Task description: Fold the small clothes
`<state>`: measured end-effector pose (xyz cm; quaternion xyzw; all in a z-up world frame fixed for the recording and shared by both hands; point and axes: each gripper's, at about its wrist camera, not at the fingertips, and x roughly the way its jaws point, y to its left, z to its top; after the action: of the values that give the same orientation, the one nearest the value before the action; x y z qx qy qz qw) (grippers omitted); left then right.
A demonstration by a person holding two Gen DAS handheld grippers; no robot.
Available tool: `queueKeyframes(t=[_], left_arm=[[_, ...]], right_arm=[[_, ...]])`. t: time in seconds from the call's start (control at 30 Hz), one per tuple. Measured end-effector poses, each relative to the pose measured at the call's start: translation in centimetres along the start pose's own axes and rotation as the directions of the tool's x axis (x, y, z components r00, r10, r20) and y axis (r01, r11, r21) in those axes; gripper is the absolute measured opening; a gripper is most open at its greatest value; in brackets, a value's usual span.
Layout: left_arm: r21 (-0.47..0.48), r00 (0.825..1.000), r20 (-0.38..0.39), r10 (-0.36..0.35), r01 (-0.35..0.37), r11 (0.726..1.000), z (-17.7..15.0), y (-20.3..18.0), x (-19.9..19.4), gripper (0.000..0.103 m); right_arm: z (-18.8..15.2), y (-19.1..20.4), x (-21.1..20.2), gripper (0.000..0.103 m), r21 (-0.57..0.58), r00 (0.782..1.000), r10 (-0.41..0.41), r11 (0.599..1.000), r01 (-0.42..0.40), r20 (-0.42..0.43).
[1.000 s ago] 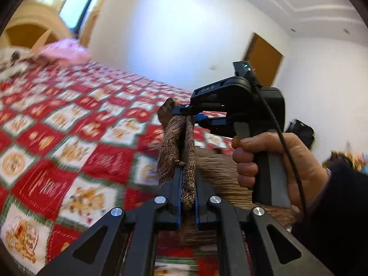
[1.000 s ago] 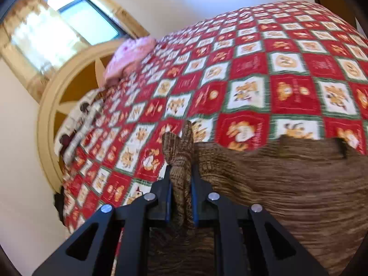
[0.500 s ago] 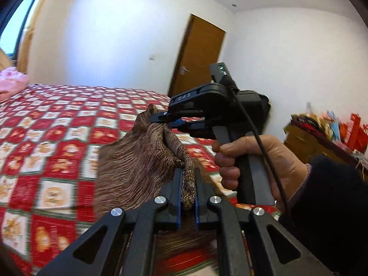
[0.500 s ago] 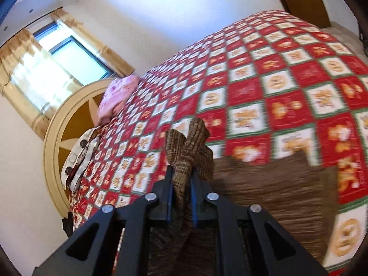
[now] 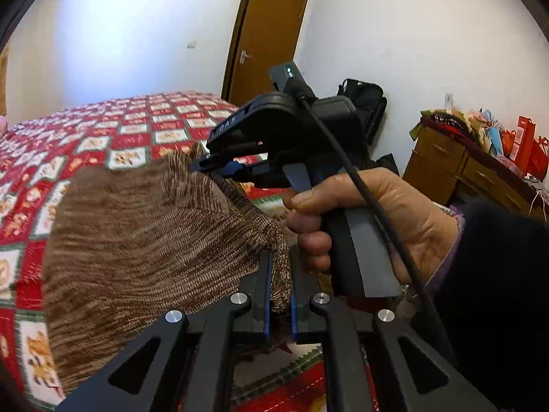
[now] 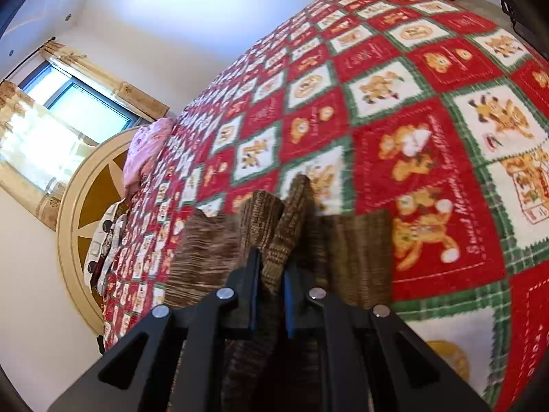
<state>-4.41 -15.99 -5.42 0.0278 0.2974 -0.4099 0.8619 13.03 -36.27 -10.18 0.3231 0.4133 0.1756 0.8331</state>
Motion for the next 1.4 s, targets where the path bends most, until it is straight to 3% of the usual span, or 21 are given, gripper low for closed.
queueKeyframes(t=[0.37,0.47,0.5,0.53,0.6,0.63,0.7,0.77,0.83,0.9,0.97,1.03,1.07,1.1,1.13,1.23,1.33,1.4], left_arm=[[0.035,0.997,-0.074,0.003,-0.001,0.999,-0.6,-0.5,0.4,0.008],[0.072,0.995,-0.101,0.014,-0.007,0.997,-0.1,-0.3,-1.4,0.011],[0.069,0.993,-0.115,0.006,0.002,0.998,-0.1,0.0,-2.1,0.012],[0.063,0.992,-0.127,0.007,0.001,0.998,-0.1,0.5,-2.9,0.017],[0.046,0.99,-0.138,0.034,-0.027,0.999,-0.5,1.8,-4.5,0.038],[0.025,0.99,-0.131,0.05,-0.047,0.999,-0.8,2.8,-5.6,0.054],[-0.024,0.994,-0.093,0.059,-0.062,0.998,-1.5,4.6,-7.6,0.058],[-0.058,0.993,-0.08,0.081,-0.086,0.995,-1.9,5.9,-8.9,0.058],[-0.08,0.988,-0.077,0.131,-0.138,0.987,-2.5,7.2,-10.2,0.058],[-0.095,0.981,-0.069,0.179,-0.185,0.978,-2.7,8.0,-11.2,0.058],[-0.11,0.978,-0.059,0.199,-0.204,0.973,-2.9,8.7,-12.0,0.058],[-0.128,0.971,-0.064,0.23,-0.236,0.963,-3.1,9.5,-12.4,0.058],[-0.137,0.967,-0.071,0.243,-0.251,0.958,-3.2,9.9,-12.4,0.058],[-0.146,0.966,-0.074,0.247,-0.255,0.956,-3.3,10.3,-12.6,0.058],[-0.158,0.966,-0.075,0.246,-0.255,0.954,-3.5,10.6,-12.8,0.058],[-0.203,0.968,-0.082,0.236,-0.248,0.947,-3.8,11.5,-13.0,0.058],[-0.237,0.965,-0.094,0.246,-0.262,0.936,-3.6,12.4,-13.3,0.058],[-0.249,0.964,-0.096,0.247,-0.264,0.932,-3.5,13.0,-13.6,0.058]], right_arm=[[-0.4,-1.4,0.1,0.014,-0.005,0.998,-0.067,0.998,0.067,0.006],[-0.5,-0.5,-1.8,0.022,-0.055,0.973,-0.225,0.972,0.228,0.054],[-0.7,0.4,-3.3,0.022,-0.089,0.949,-0.299,0.947,0.307,0.099],[-1.1,1.1,-4.5,0.022,-0.112,0.941,-0.314,0.938,0.328,0.126],[-2.3,2.8,-7.3,0.027,-0.152,0.94,-0.298,0.934,0.323,0.163],[-3.1,3.5,-8.3,0.031,-0.166,0.941,-0.292,0.933,0.32,0.17],[-5.3,5.1,-10.2,0.057,-0.2,0.943,-0.277,0.929,0.312,0.183],[-7.6,6.3,-11.4,0.059,-0.235,0.943,-0.275,0.919,0.315,0.19],[-10.0,7.4,-11.6,0.056,-0.267,0.93,-0.307,0.896,0.354,0.204],[-12.1,8.4,-10.9,0.043,-0.297,0.914,-0.349,0.868,0.398,0.206],[-14.2,8.8,-10.1,0.043,-0.312,0.919,-0.349,0.866,0.391,0.182],[-15.5,9.1,-9.5,0.042,-0.314,0.909,-0.374,0.854,0.415,0.184],[-16.0,9.2,-9.2,0.036,-0.324,0.91,-0.375,0.85,0.414,0.178],[-16.3,9.4,-8.8,0.025,-0.333,0.917,-0.366,0.855,0.398,0.159],[-16.5,9.6,-8.5,0.022,-0.341,0.924,-0.357,0.858,0.383,0.141],[-17.0,10.6,-7.3,0.019,-0.398,0.923,-0.364,0.834,0.382,0.123],[-17.4,9.9,-5.6,0.014,-0.437,0.892,-0.444,0.789,0.432,0.08],[-17.2,8.3,-5.6,0.003,-0.404,0.883,-0.466,0.799,0.445,0.051]])
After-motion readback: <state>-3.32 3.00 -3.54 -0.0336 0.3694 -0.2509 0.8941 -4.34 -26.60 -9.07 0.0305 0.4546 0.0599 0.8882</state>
